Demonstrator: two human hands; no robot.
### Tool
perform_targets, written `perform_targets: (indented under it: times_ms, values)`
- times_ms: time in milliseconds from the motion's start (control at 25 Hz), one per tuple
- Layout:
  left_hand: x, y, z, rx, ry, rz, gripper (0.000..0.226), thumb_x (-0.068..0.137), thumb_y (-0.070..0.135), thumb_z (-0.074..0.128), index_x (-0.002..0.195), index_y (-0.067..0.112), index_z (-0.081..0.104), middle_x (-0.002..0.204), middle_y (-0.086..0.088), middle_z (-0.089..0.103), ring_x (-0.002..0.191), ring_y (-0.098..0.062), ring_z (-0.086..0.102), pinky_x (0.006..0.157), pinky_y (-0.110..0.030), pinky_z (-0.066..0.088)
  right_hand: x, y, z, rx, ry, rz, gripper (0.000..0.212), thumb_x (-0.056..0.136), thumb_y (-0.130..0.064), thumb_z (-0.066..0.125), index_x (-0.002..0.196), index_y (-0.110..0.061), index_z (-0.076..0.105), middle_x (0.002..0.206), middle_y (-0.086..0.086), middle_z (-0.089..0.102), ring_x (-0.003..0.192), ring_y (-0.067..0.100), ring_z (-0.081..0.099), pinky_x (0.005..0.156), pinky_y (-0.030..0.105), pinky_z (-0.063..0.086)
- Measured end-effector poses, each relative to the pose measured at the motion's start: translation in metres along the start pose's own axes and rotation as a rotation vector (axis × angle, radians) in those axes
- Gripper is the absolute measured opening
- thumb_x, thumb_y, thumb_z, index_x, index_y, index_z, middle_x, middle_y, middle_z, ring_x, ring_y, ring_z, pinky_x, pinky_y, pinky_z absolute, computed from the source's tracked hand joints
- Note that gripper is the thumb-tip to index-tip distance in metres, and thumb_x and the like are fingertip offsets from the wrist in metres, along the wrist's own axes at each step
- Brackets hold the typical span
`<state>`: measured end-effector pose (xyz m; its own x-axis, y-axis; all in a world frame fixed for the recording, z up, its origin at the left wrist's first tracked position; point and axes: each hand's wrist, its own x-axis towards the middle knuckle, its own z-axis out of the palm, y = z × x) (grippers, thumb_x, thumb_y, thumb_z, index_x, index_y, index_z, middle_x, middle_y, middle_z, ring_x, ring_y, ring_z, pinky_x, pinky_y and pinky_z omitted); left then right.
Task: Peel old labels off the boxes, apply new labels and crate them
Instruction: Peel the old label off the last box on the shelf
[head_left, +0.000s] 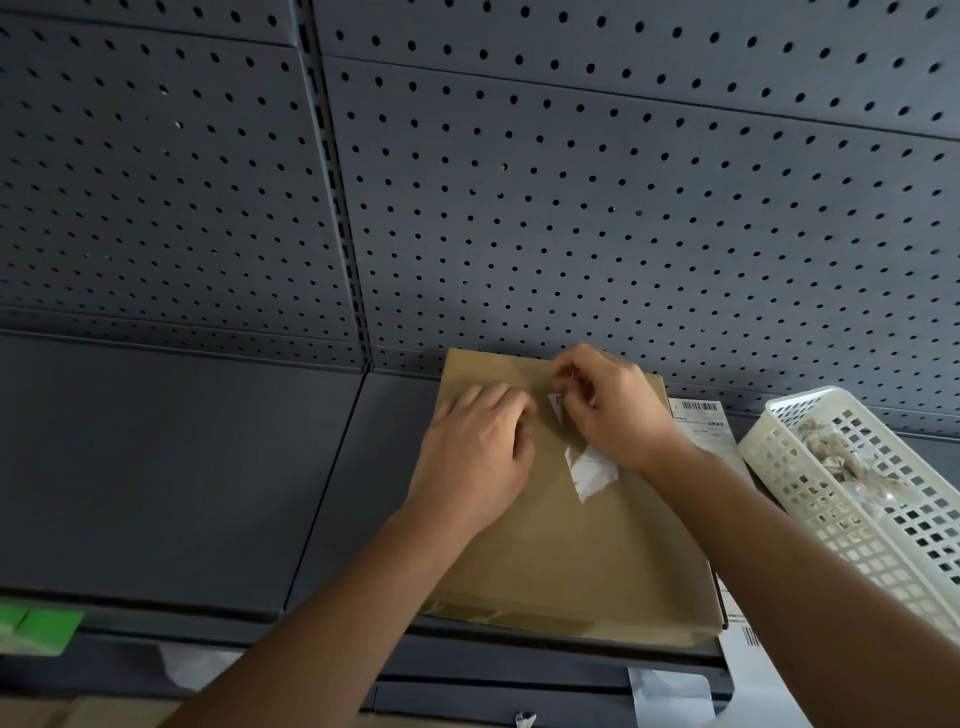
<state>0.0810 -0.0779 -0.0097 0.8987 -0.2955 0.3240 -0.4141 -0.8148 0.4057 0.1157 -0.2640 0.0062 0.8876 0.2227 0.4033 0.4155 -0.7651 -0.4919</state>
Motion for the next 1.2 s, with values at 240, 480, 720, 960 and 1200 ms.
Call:
perform_targets:
  times_ms: [240, 480, 720, 960, 1200]
  values:
    - [0.0, 0.0, 0.001, -0.011, 0.003, -0.013, 0.016, 0.097, 0.028, 0.049, 0.107, 0.029, 0.061, 0.106, 0.018, 0.059, 0.102, -0.005, 0.051, 0.098, -0.03, 0.042, 0.009, 0.005, -0.008, -0.187, -0.163, -0.115, 0.016, 0.08, 0.0, 0.068, 0.082, -0.014, 0.076, 0.081, -0.003, 0.06, 0.061, 0.014, 0.056, 0.058, 0.024, 0.051]
    - [0.001, 0.001, -0.001, 0.007, -0.023, -0.014, 0.021, 0.1, 0.03, 0.045, 0.114, 0.031, 0.06, 0.114, 0.02, 0.058, 0.109, -0.003, 0.05, 0.103, -0.027, 0.039, 0.024, -0.001, -0.01, -0.373, -0.255, -0.258, 0.006, 0.079, -0.006, 0.068, 0.075, -0.011, 0.065, 0.078, 0.001, 0.056, 0.059, 0.023, 0.056, 0.048, 0.03, 0.045]
    - [0.0, 0.002, -0.002, -0.003, -0.008, -0.011, 0.019, 0.099, 0.029, 0.047, 0.112, 0.03, 0.061, 0.111, 0.019, 0.059, 0.105, -0.003, 0.051, 0.1, -0.028, 0.042, 0.016, 0.005, -0.01, -0.3, -0.219, -0.247, 0.008, 0.076, -0.004, 0.068, 0.076, -0.009, 0.061, 0.078, 0.003, 0.054, 0.061, 0.015, 0.045, 0.048, 0.03, 0.044]
    - [-0.001, 0.001, -0.002, -0.006, 0.012, -0.009, 0.017, 0.097, 0.027, 0.05, 0.11, 0.029, 0.062, 0.108, 0.019, 0.06, 0.103, -0.004, 0.053, 0.097, -0.028, 0.043, 0.005, 0.01, -0.017, -0.178, -0.185, -0.16, 0.011, 0.089, -0.01, 0.063, 0.098, -0.013, 0.067, 0.094, -0.003, 0.056, 0.073, 0.018, 0.058, 0.064, 0.039, 0.053]
    - [-0.001, 0.003, -0.002, 0.005, 0.01, -0.02, 0.016, 0.097, 0.027, 0.051, 0.109, 0.028, 0.062, 0.107, 0.018, 0.06, 0.102, -0.004, 0.052, 0.094, -0.026, 0.043, 0.002, 0.006, -0.013, -0.263, -0.178, -0.194, 0.004, 0.088, -0.01, 0.066, 0.089, -0.011, 0.07, 0.092, 0.001, 0.06, 0.082, 0.021, 0.059, 0.066, 0.042, 0.054]
